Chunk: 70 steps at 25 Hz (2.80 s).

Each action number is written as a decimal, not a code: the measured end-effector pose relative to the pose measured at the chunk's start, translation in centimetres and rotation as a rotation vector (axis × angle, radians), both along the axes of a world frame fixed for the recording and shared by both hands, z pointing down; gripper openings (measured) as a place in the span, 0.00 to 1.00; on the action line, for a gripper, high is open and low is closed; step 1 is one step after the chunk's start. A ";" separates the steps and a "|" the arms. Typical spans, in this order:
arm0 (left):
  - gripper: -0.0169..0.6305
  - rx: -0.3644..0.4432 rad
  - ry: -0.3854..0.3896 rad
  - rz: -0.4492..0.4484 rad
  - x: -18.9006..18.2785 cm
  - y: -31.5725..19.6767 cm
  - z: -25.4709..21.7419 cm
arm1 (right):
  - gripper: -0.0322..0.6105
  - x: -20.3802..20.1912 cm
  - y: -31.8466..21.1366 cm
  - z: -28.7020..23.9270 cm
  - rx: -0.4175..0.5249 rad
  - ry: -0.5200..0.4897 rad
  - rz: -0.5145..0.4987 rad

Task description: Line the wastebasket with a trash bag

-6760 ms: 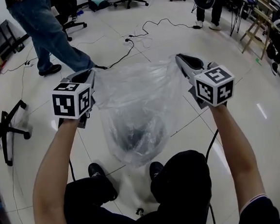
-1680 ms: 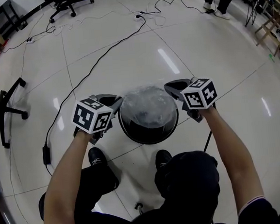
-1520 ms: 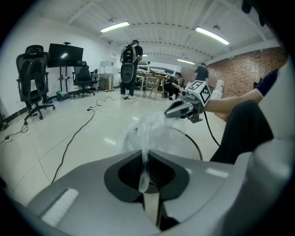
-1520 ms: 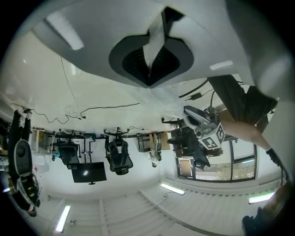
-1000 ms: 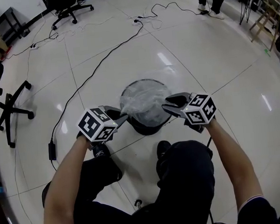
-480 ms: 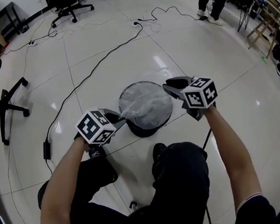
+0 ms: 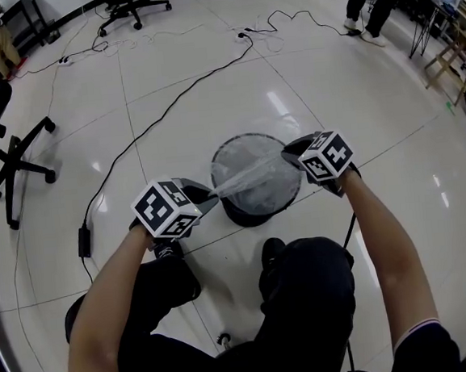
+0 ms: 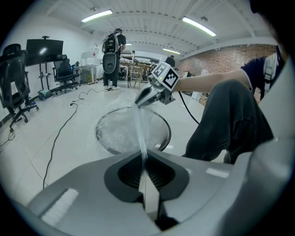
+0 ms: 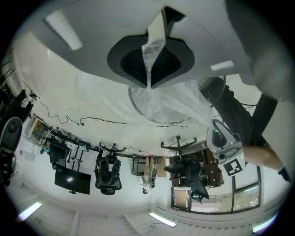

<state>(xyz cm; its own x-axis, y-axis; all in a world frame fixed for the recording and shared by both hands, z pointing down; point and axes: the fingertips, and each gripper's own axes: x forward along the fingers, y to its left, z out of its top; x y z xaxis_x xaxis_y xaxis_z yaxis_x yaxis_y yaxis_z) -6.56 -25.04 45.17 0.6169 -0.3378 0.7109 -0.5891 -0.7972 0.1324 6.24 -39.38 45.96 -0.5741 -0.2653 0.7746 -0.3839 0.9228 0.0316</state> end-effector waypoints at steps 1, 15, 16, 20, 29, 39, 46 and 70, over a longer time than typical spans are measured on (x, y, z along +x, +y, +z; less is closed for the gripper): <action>0.04 0.002 0.001 0.000 0.1 0.0 -0.2 | 0.06 0.0 0.2 -0.4 0.006 -0.012 -0.001; 0.04 0.002 -0.020 -0.038 0.4 2.0 -1.3 | 0.05 3.3 6.2 -6.0 -0.033 -0.291 0.071; 0.04 -0.002 -0.015 -0.049 0.4 2.2 -1.3 | 0.05 3.5 6.7 -5.9 -0.043 -0.306 0.076; 0.05 -0.044 0.008 -0.077 0.9 3.2 -0.5 | 0.05 4.6 8.9 -5.1 -0.083 -0.354 0.095; 0.04 -0.145 -0.045 -0.053 2.4 5.4 4.9 | 0.05 7.2 12.3 1.2 -0.174 -0.345 0.191; 0.04 -0.178 -0.049 -0.182 1.9 2.7 11.0 | 0.05 7.3 10.8 7.7 -0.212 -0.317 0.317; 0.05 -0.163 0.031 -0.261 1.7 0.2 11.4 | 0.05 5.8 9.1 8.7 -0.250 -0.319 0.303; 0.28 0.108 0.036 -0.372 -3.4 1.5 -1.2 | 0.25 7.6 13.6 -2.4 -0.142 -0.387 0.225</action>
